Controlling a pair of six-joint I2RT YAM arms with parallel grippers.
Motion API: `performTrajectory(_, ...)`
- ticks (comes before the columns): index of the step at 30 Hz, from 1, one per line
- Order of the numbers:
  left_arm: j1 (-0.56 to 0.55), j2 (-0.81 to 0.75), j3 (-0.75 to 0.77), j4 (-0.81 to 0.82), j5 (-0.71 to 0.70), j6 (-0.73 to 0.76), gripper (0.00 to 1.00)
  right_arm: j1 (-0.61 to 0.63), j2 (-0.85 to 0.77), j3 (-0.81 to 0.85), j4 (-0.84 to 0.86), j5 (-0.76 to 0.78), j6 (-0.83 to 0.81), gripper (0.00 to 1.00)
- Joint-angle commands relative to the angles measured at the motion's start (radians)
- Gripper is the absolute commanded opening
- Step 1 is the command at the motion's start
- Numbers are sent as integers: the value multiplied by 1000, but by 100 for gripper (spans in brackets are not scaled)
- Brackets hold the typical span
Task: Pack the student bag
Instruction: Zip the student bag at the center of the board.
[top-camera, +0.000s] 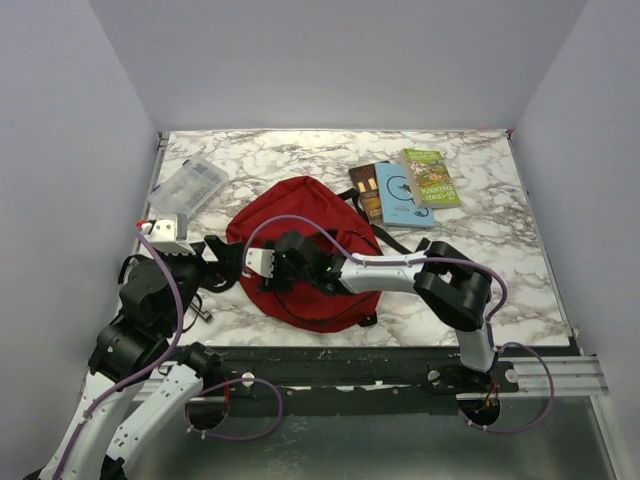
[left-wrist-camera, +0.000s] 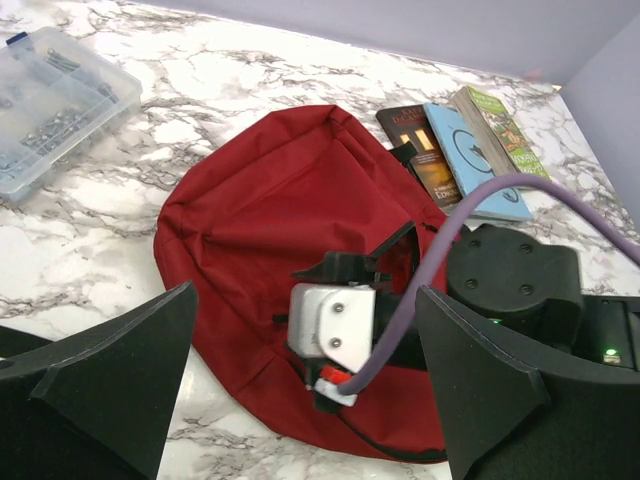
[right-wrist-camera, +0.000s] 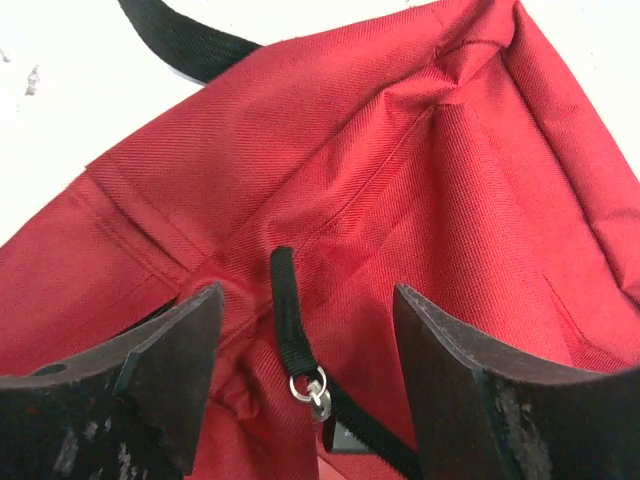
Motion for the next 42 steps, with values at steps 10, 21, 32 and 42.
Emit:
performTrajectory(10, 3, -29, -28, -3, -31, -8, 92, 19, 71, 54, 131, 304, 124, 13)
performTrajectory(21, 3, 76, -66, 14, -32, -107, 91, -2, -87, -51, 173, 104, 691, 1)
performTrajectory(32, 6, 255, -213, 132, 154, -351, 70, -63, -189, -137, 134, 190, 1251, 1)
performTrajectory(42, 53, 538, -290, 361, 412, -411, 62, -92, -258, -196, 120, 322, 1460, 1)
